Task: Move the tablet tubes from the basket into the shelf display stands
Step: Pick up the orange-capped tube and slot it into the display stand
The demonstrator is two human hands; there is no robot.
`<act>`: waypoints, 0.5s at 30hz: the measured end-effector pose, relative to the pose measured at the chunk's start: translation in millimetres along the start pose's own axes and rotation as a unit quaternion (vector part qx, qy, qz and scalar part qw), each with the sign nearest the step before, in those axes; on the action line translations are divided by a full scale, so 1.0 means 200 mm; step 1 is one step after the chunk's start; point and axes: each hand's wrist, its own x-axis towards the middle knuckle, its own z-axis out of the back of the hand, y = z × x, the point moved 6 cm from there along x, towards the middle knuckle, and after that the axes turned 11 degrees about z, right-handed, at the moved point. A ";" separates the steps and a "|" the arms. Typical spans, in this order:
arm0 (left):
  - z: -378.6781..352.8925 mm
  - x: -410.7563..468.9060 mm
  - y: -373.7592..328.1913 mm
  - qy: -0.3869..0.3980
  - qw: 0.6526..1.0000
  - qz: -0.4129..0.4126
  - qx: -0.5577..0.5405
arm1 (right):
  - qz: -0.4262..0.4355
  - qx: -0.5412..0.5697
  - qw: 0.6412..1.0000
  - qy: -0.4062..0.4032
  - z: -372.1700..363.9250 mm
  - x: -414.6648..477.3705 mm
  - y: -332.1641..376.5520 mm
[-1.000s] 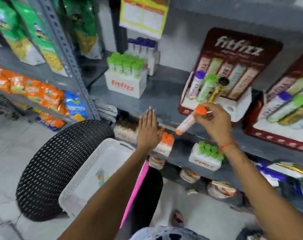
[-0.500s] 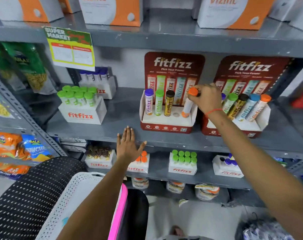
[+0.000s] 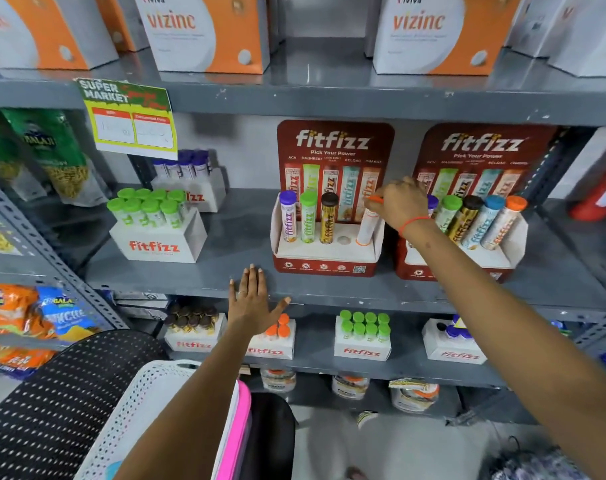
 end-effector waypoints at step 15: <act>0.00 -0.02 -0.03 0.010 1.000 -0.006 0.009 | 0.022 0.075 0.996 0.052 0.06 0.00 0.04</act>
